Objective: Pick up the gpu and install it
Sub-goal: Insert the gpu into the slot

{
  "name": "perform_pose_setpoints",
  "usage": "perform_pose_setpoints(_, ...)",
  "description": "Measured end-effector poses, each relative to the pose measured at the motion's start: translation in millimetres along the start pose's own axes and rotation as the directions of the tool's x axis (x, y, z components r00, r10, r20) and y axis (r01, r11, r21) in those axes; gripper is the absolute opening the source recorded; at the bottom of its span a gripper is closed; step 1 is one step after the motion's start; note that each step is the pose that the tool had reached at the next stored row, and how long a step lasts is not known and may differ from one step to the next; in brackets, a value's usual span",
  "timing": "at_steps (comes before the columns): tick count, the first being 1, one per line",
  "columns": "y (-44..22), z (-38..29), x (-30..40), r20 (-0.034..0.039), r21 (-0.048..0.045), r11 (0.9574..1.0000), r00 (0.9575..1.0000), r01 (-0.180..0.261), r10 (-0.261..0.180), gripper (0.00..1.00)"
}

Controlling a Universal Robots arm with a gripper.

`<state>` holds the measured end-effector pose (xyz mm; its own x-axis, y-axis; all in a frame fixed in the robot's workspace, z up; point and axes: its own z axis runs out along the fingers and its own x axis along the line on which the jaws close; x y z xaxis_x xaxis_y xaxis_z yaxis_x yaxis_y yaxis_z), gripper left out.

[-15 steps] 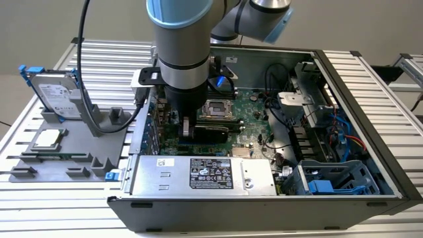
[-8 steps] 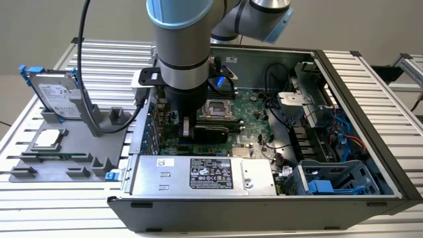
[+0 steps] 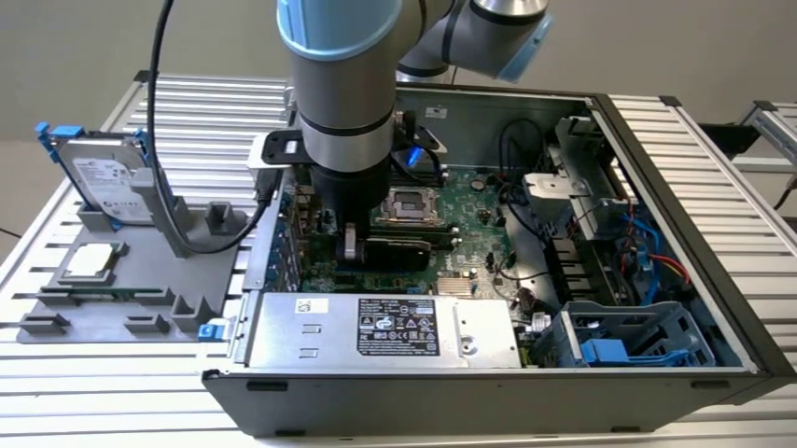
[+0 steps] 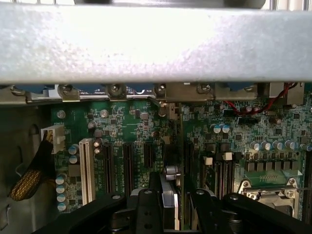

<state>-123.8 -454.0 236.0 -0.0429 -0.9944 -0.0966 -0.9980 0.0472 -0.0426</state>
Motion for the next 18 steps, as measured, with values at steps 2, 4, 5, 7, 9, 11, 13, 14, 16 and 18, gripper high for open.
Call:
perform_pose_setpoints(2,0.0,0.0,0.0,0.0000,0.0000,1.0000,1.0000,0.000,0.000,0.00)
perform_pose_setpoints(4,-0.1,0.8,-0.2,0.0021,0.0010,1.0000,1.0000,0.000,0.000,0.00)
perform_pose_setpoints(5,-0.2,1.4,-0.3,0.0033,0.0016,1.0000,1.0000,0.000,0.000,1.00)
perform_pose_setpoints(7,-0.1,0.2,0.0,0.0003,0.0002,1.0000,1.0000,0.000,0.000,1.00)
perform_pose_setpoints(9,-0.1,0.1,0.0,0.0000,0.0001,1.0000,1.0000,0.000,0.000,1.00)
perform_pose_setpoints(11,-0.1,0.1,0.0,0.0000,0.0000,1.0000,1.0000,0.000,0.000,1.00)
perform_pose_setpoints(13,-0.3,-4.0,-0.4,0.0000,0.0000,1.0000,1.0000,0.000,0.000,1.00)
perform_pose_setpoints(14,-0.4,-8.7,-0.8,-0.0001,-0.0001,1.0000,1.0000,0.000,0.000,1.00)
perform_pose_setpoints(16,-0.8,-17.6,-1.7,0.0001,0.0000,1.0000,1.0000,0.000,0.000,1.00)
perform_pose_setpoints(18,-1.2,-26.5,-2.6,0.0001,0.0000,1.0000,1.0000,0.000,0.000,1.00)
